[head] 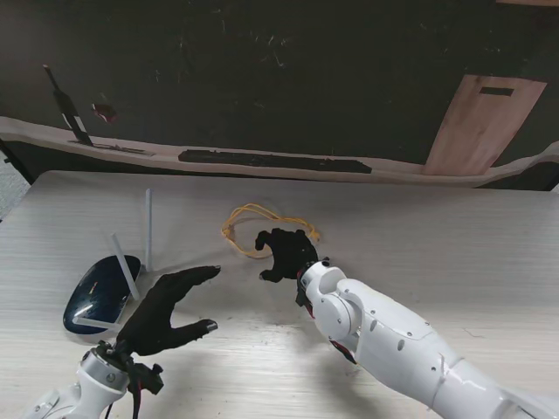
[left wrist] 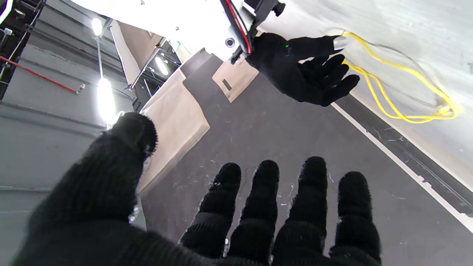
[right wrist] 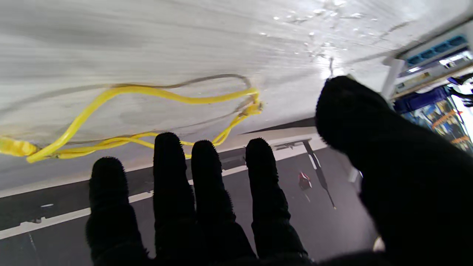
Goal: Untangle the Ethernet cable and plug it into the router
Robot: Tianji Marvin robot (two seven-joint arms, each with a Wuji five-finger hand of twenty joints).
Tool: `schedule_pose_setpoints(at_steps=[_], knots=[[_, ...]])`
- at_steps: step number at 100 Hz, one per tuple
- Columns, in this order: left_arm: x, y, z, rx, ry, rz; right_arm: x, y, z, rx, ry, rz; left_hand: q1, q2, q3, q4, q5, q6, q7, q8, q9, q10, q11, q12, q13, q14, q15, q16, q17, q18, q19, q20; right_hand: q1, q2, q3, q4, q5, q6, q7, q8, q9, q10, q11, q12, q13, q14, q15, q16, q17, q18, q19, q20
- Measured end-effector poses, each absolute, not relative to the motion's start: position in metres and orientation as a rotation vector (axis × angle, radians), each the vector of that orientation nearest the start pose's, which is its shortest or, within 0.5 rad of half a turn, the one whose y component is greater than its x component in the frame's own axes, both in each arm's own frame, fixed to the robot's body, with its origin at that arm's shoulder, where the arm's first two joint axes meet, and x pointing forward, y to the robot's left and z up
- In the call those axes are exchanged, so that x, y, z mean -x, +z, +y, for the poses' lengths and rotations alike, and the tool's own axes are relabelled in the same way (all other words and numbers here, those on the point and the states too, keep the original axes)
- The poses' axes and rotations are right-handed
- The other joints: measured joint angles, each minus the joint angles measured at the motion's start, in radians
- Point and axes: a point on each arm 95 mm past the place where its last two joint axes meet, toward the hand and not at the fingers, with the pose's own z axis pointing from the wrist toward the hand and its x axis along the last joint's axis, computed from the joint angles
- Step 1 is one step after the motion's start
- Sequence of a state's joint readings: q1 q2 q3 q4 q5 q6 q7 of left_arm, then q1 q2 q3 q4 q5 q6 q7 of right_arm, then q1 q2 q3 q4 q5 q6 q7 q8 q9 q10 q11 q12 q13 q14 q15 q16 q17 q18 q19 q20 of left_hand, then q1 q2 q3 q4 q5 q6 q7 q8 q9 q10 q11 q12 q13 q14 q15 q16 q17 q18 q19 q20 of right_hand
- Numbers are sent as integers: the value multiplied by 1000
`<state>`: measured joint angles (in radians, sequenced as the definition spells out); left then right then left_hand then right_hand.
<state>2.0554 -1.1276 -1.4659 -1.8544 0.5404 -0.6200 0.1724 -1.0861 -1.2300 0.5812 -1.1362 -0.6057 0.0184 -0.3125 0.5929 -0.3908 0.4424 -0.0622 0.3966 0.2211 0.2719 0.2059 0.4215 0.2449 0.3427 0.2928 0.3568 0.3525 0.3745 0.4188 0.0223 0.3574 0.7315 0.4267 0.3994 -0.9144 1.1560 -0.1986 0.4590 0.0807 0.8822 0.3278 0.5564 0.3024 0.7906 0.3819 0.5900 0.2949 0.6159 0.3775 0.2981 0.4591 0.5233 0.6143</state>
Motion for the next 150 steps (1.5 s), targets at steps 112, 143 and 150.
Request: schedule_pose_setpoints(at_steps=[112, 143, 150], knots=[[-263, -317, 15, 1443, -2374, 1116, -501, -399, 184, -1120, 1488, 1626, 0, 50, -63, 11, 3, 0, 0, 0, 27, 12, 0, 6, 17, 25, 28, 14, 1, 0, 26, 12, 289, 187, 29, -83, 224, -60, 293, -207, -17, -4, 100, 26, -56, 13, 113, 64, 33, -21, 11, -90], [-263, -318, 15, 1448, -2381, 1110, -486, -397, 184, -1156, 1534, 1614, 0, 79, -83, 11, 26, 0, -1, 0, 44, 22, 0, 6, 17, 25, 28, 14, 1, 0, 26, 12, 302, 240, 32, -94, 290, -76, 319, -120, 171, -3, 97, 26, -5, 15, 68, 35, 33, -20, 26, -114], [-263, -318, 14, 1455, -2387, 1109, -482, -398, 180, -1134, 1551, 1617, 0, 81, -89, 11, 26, 0, -1, 0, 44, 23, 0, 7, 17, 25, 28, 14, 1, 0, 26, 12, 302, 272, 31, -95, 248, -89, 343, -76, 213, -12, 97, 22, 34, 15, 67, 29, 37, -15, 77, -117]])
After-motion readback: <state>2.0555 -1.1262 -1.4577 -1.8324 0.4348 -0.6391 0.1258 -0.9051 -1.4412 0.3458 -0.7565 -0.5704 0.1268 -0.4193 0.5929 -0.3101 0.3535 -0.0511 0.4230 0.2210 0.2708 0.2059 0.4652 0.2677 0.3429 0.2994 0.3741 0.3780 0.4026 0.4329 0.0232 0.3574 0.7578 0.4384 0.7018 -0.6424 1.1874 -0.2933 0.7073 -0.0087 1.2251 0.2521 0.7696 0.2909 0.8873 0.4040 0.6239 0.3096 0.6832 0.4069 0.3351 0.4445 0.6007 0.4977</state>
